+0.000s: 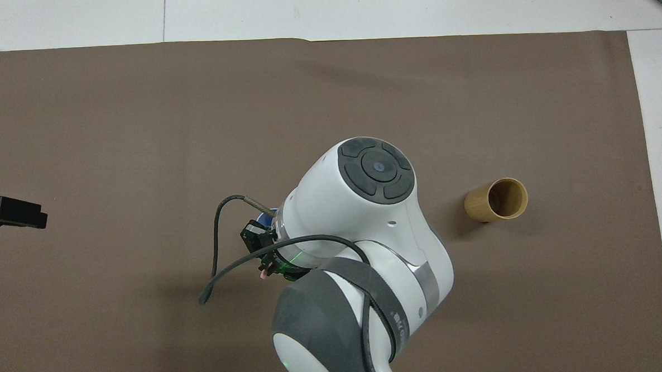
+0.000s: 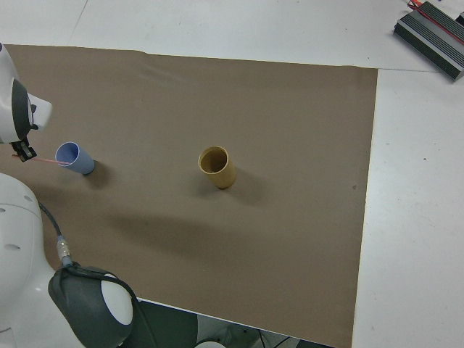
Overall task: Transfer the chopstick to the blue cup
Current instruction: 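Carry the pink straw over the blue cup with the right gripper, then lower the straw into the blue cup and open the right gripper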
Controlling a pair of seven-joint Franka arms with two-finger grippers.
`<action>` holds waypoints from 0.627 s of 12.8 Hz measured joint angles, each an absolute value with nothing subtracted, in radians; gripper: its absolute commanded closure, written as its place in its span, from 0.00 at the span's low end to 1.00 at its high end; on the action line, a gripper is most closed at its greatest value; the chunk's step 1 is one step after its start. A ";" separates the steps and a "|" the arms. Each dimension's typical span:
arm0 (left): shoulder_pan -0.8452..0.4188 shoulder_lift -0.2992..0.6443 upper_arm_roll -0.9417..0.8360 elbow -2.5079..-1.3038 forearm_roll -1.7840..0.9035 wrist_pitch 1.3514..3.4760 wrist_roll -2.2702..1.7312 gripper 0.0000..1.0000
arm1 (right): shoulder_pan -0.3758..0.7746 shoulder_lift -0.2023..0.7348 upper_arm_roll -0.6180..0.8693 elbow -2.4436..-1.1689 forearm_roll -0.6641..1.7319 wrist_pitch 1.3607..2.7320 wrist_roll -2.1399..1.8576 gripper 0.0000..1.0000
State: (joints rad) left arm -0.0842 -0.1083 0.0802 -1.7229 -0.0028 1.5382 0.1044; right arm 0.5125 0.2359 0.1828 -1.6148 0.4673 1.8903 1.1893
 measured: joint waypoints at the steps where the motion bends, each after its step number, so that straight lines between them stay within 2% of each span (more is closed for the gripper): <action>1: -0.085 -0.108 0.077 -1.721 -0.003 1.538 0.104 0.00 | 0.512 0.239 0.183 -1.630 0.467 1.910 1.187 1.00; 2: -0.085 -0.108 0.074 -1.721 -0.003 1.538 0.104 0.00 | 0.513 0.245 0.183 -1.640 0.467 1.923 1.184 1.00; 3: -0.085 -0.108 0.074 -1.721 -0.003 1.538 0.104 0.00 | 0.513 0.252 0.183 -1.648 0.467 1.937 1.180 0.87; 4: -0.084 -0.108 0.076 -1.721 -0.003 1.538 0.103 0.00 | 0.513 0.258 0.183 -1.656 0.467 1.950 1.171 0.63; 5: -0.084 -0.108 0.079 -1.721 -0.003 1.538 0.103 0.00 | 0.513 0.262 0.183 -1.661 0.466 1.961 1.161 0.45; 8: -0.084 -0.108 0.081 -1.721 -0.003 1.538 0.102 0.00 | 0.509 0.262 0.182 -1.663 0.466 1.980 1.154 0.22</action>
State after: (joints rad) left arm -0.0838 -0.1083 0.0812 -1.7209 -0.0028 1.5382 0.1025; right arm 0.5088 0.2623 0.1822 -1.6632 0.4657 1.9802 1.1542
